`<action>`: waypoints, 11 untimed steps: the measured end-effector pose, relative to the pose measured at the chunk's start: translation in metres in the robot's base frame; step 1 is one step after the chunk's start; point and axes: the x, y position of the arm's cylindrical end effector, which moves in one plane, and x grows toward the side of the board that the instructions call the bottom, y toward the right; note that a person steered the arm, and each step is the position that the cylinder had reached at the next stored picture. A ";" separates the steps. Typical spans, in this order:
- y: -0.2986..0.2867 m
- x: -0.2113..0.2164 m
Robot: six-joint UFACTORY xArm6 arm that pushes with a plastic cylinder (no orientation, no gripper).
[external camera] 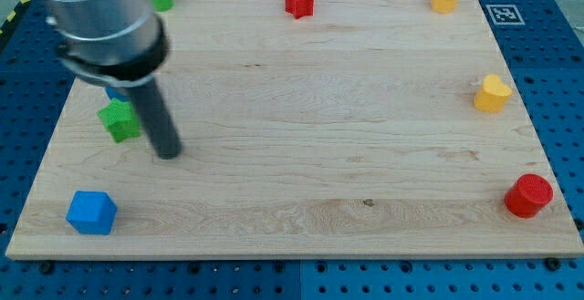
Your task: Point your arm to the red circle
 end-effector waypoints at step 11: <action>0.383 0.073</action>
